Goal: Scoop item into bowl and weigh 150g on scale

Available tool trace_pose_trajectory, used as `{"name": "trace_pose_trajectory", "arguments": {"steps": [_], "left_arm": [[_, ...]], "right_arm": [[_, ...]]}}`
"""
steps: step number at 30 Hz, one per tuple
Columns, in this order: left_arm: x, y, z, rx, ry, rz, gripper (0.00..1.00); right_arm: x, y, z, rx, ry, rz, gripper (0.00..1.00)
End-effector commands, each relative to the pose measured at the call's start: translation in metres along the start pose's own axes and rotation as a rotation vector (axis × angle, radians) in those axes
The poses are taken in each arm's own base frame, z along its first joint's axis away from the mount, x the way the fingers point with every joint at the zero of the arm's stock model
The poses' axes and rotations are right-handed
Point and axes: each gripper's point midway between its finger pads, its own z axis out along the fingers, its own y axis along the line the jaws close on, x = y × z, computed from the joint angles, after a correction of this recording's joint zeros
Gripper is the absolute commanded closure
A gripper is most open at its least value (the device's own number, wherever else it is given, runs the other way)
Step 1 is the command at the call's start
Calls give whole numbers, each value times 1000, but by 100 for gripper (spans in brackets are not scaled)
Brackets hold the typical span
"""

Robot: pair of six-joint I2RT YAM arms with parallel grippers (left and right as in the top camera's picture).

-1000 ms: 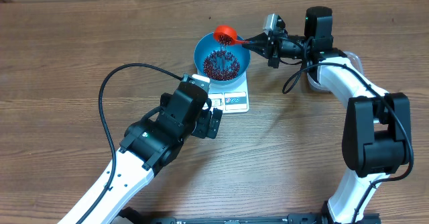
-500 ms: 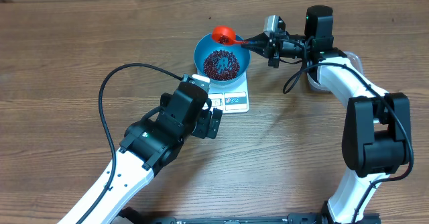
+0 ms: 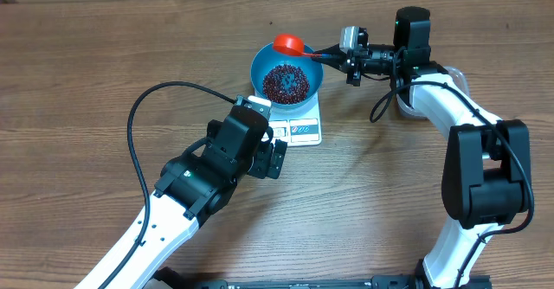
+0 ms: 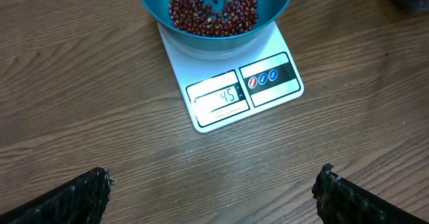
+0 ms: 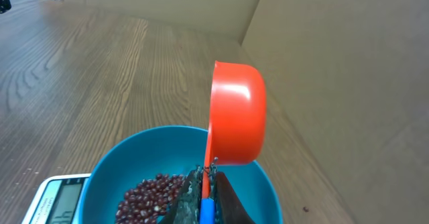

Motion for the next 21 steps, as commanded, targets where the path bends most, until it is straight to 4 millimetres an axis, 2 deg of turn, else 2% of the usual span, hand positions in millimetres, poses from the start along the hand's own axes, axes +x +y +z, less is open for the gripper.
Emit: {"name": "trace_pose_trajectory", "arguments": {"steps": [1, 2, 6, 8, 13, 15, 18, 21], "left_arm": [[0, 1, 0, -10, -5, -11, 0], [0, 1, 0, -11, -5, -11, 0], [0, 1, 0, -11, -5, -11, 0], [0, 1, 0, -11, -5, -11, 0], [0, 1, 0, -11, -5, -11, 0], [0, 1, 0, -11, -5, -11, 0], [0, 1, 0, -11, -5, -11, 0], [0, 1, 0, -11, -5, -11, 0]], "right_arm": [[2, 4, -1, -18, 2, 35, 96], [3, 5, -1, -21, 5, 61, 96], [3, 4, -2, -17, 8, 502, 96], [2, 2, -4, -9, 5, 658, 96], [-3, -16, -17, 31, -37, 1129, 96], [-4, -19, -23, 42, -43, 1225, 96], [-14, -21, -27, 56, -45, 1255, 96], [-24, -33, -40, 247, 0, 1299, 96]]}}
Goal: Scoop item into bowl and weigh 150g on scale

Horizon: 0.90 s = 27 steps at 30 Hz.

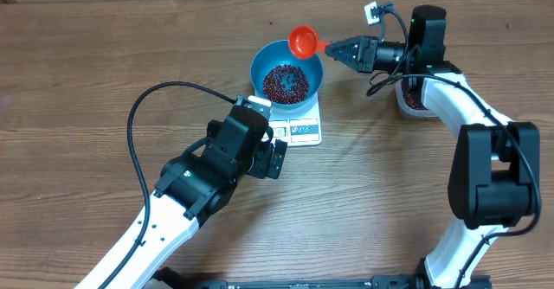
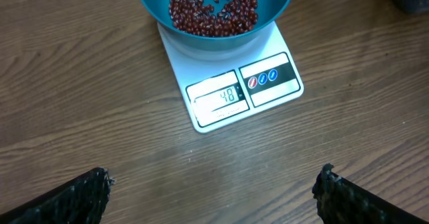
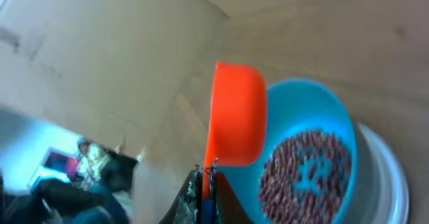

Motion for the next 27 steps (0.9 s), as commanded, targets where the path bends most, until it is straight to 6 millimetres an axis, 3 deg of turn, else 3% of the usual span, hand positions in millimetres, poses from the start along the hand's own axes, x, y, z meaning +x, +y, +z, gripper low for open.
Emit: {"name": "trace_pose_trajectory", "arguments": {"steps": [1, 7, 10, 14, 18, 23, 27], "left_arm": [[0, 1, 0, -11, -5, -11, 0], [0, 1, 0, -11, -5, -11, 1], [0, 1, 0, -11, -5, -11, 0], [0, 1, 0, -11, -5, -11, 0], [0, 1, 0, -11, -5, -11, 0], [0, 1, 0, -11, -4, -11, 1], [0, 1, 0, -11, -5, -11, 0]], "right_arm": [[-33, 28, -22, 192, -120, 36, 96], [-44, 56, -72, 490, -231, 14, 96], [-45, 66, -103, 668, -264, -88, 96], [-39, 54, -158, 1007, -296, -130, 96], [-16, 34, -201, 1281, -247, -88, 96], [11, 14, -233, 1502, -153, -26, 96], [23, -1, -234, 1544, -66, -14, 96]]}}
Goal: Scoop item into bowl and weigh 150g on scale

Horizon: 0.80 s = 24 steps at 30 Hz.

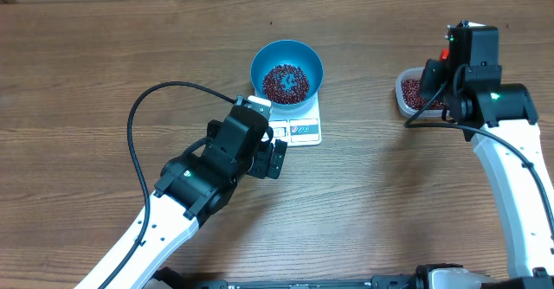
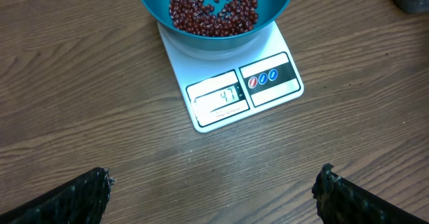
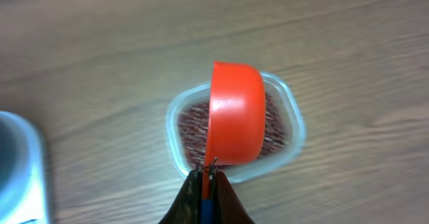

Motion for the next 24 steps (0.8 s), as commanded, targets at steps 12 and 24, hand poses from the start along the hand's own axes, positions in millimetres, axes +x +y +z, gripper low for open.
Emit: {"name": "trace_pose_trajectory", "arguments": {"steps": [12, 24], "left_arm": [[0, 1, 0, -11, -5, -11, 1], [0, 1, 0, -11, -5, -11, 0]], "right_arm": [[43, -28, 79, 277, 221, -152, 96], [52, -42, 108, 281, 270, -129, 96]]}}
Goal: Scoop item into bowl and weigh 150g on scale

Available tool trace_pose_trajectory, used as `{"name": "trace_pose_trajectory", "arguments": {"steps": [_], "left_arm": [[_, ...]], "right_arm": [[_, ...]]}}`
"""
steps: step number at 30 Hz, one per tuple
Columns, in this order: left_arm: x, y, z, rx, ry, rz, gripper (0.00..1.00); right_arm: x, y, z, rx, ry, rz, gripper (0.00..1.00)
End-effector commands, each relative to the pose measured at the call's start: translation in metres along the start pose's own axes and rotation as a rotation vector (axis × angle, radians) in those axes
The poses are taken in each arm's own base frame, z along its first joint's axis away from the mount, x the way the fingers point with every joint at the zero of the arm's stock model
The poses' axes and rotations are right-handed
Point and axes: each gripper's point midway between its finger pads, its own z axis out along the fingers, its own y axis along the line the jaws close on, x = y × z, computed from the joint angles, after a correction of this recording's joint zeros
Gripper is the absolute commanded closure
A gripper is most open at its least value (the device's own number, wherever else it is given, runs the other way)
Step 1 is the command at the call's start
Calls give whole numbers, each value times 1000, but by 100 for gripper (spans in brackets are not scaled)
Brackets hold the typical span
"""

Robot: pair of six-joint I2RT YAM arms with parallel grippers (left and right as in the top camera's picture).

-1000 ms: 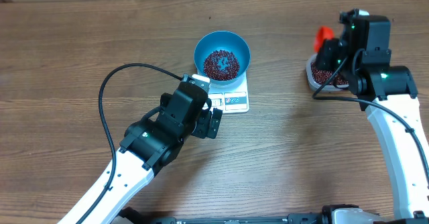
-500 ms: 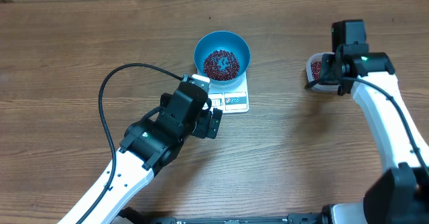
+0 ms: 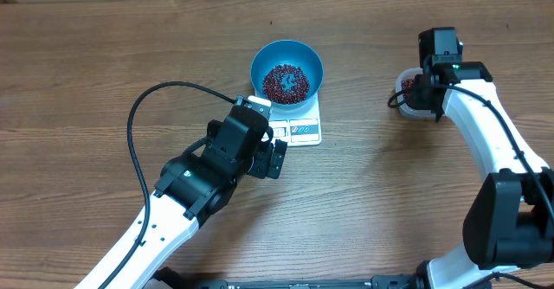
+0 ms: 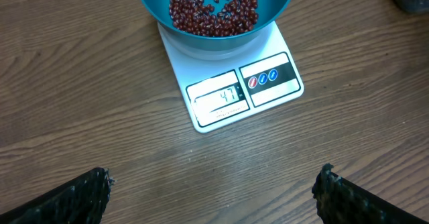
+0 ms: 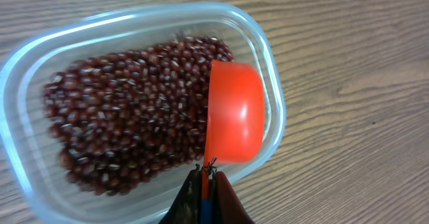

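A blue bowl of red beans stands on the white scale; its display reads 47. My left gripper hangs open above bare wood in front of the scale. My right gripper is shut on the handle of an orange scoop, whose cup is turned on its side inside the clear tub of red beans at the tub's right wall. In the overhead view the right arm covers most of the tub.
A black cable loops from the left arm across the left half of the wooden table. A cardboard wall runs along the far edge. A dark object shows at the left wrist view's top right corner.
My right gripper has dropped from above the tub to put the orange scoop down among the beans. The tub looms much larger in the right wrist view. The scale still reads 47.
First the scoop was tipped over the blue bowl with the scale at 45. Then it was lifted beside the bowl, the reading 48. Then it hung above the bean tub, the reading 47. Now the scoop is inside the tub. The left arm has stayed still throughout.
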Motion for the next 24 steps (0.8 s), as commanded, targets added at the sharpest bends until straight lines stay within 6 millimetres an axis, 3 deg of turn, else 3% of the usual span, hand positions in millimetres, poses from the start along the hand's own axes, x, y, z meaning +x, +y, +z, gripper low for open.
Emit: {"name": "trace_pose_trajectory", "arguments": {"steps": [1, 7, 12, 24], "left_arm": [[0, 1, 0, -11, -5, -11, 0], [0, 1, 0, -11, -5, -11, 0], [0, 1, 0, -11, -5, -11, 0], [0, 1, 0, -11, -5, -11, 1]], "right_arm": [[0, -8, 10, -11, 20, 20, 96], [-1, 9, 15, -229, 32, -13, 96], [-3, 9, 15, -243, 27, -2, 96], [-4, 29, 10, -366, 19, -45, 96]]}}
